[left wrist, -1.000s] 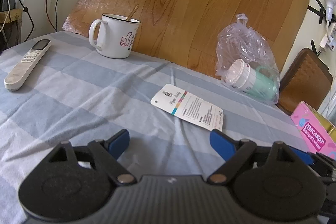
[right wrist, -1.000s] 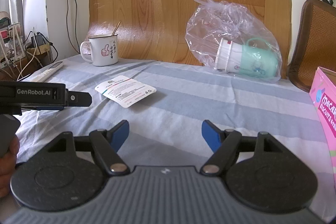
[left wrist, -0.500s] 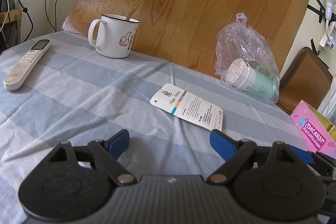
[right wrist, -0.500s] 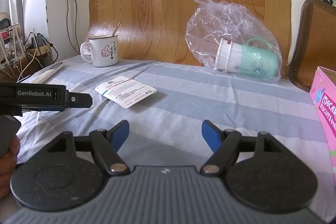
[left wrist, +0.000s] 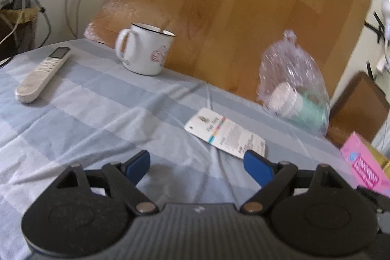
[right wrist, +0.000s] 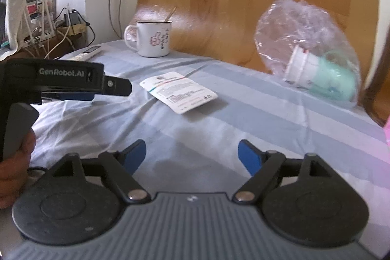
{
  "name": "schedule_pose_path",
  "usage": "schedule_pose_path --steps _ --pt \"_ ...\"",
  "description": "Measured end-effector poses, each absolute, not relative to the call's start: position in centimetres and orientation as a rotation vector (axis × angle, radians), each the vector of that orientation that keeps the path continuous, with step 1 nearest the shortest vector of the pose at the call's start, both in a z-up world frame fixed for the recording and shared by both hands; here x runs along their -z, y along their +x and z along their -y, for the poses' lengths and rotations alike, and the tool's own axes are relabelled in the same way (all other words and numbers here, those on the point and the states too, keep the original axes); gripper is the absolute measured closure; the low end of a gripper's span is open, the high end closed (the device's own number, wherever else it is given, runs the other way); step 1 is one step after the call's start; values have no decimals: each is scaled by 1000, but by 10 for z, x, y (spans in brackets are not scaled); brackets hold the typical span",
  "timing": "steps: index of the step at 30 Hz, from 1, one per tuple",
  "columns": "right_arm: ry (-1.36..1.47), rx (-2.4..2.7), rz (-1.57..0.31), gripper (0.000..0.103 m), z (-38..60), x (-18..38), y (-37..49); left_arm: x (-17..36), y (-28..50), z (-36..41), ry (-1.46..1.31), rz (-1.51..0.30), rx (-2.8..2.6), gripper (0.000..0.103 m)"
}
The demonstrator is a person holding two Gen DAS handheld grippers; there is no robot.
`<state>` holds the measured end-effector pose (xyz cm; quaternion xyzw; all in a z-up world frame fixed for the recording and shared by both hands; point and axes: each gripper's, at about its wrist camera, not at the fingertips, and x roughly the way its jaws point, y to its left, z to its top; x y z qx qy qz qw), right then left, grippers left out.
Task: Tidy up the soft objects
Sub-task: 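Move the right tool to the white birthday card and grasp it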
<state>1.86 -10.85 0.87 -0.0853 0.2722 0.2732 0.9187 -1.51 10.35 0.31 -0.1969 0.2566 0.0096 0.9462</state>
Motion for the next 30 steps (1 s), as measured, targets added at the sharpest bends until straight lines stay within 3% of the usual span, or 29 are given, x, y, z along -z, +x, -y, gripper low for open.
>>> schedule_pose_path --steps 11,14,17,21,30 --pt "-299 -614 -537 15 60 -12 63 -4 -23 -115 -470 -458 -30 16" --pt "-381 -627 -490 7 45 -11 79 -5 -23 -115 -468 -449 -32 16" --pt "-416 -671 -542 6 33 -3 103 -5 -24 -114 -461 -444 -34 16" --pt "-263 -727 -642 22 42 -5 120 -5 -24 -114 -457 -439 -39 16" --pt "-140 -656 -662 23 104 -14 61 -5 -23 -115 -455 -438 -33 16"
